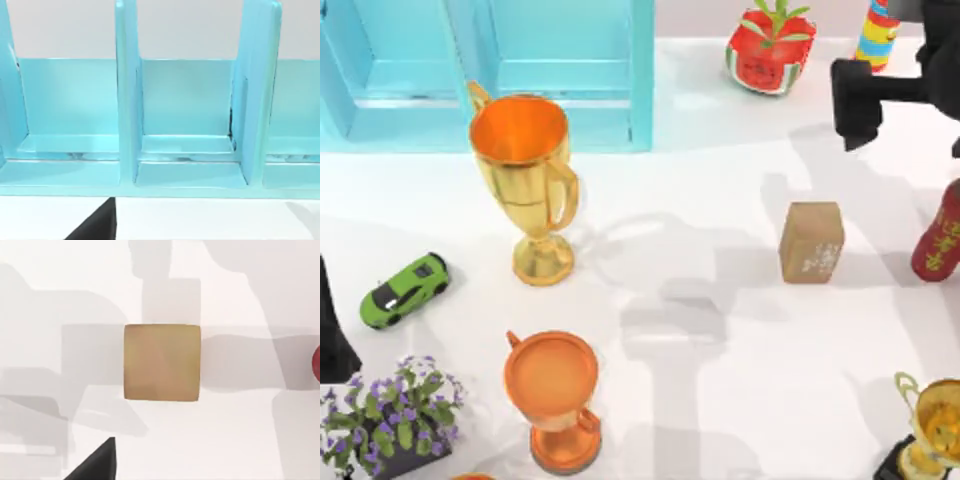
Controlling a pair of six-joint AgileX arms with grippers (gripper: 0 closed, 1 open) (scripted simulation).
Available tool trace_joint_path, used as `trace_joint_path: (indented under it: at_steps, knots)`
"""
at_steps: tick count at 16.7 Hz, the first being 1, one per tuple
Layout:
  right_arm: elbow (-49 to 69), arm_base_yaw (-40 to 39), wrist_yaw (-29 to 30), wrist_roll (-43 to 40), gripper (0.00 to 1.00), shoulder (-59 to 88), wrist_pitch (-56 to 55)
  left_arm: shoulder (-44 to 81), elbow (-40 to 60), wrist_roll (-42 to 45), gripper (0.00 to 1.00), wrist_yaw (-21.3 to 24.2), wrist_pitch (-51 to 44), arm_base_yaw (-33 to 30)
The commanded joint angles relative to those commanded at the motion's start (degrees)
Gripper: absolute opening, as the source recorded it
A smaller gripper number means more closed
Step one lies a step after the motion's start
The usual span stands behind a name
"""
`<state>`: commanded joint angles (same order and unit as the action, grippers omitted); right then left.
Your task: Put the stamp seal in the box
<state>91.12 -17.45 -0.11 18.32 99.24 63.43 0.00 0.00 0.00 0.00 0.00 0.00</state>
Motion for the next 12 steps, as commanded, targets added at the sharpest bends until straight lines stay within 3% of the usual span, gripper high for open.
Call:
trace_joint_path:
  at_steps: [6, 12]
  knots:
    - [19.86, -3.77, -0.02, 3.96, 1.00, 22.18, 13.69, 0.00, 0.00, 0.00, 1.00, 0.00, 0.00, 0.00]
    - [22.73, -4.36, -0.03, 4.58, 1.00, 25.33, 15.83, 0.00, 0.00, 0.00, 1.00, 0.00, 0.00, 0.00]
